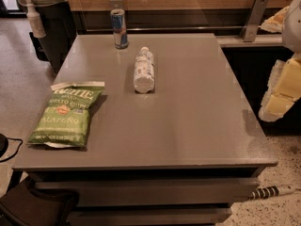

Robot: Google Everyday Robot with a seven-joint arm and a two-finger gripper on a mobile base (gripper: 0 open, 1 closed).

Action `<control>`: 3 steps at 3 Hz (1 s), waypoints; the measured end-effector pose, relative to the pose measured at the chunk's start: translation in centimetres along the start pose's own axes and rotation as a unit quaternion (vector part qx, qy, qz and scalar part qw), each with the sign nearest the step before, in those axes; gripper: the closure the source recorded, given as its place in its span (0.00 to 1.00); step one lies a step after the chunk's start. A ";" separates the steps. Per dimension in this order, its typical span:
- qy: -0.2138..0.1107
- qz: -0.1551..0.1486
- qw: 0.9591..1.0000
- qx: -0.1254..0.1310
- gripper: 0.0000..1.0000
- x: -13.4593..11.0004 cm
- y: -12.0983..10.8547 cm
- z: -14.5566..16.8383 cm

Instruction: Place blue plastic bottle upright

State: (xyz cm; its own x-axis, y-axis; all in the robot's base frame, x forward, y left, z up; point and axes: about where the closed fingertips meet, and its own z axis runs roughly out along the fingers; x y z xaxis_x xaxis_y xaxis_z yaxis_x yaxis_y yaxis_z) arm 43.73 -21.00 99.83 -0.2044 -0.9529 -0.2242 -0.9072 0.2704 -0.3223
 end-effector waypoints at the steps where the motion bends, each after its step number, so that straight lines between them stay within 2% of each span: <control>1: -0.002 0.004 1.000 0.001 0.00 -0.1 -0.3 0.0; 2: -0.018 0.036 0.999 0.001 0.00 -0.6 -2.2 0.2; 3: -0.045 0.118 0.992 -0.015 0.00 -4.2 -5.9 1.9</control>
Offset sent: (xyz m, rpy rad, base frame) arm 0.0376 -0.0036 0.0068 0.0942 0.0047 -0.0938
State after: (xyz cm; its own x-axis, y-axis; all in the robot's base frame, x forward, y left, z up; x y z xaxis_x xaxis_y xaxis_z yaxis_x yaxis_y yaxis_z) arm 50.66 -18.37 100.93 -0.3802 -0.8468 -0.3721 -0.8489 0.4792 -0.2231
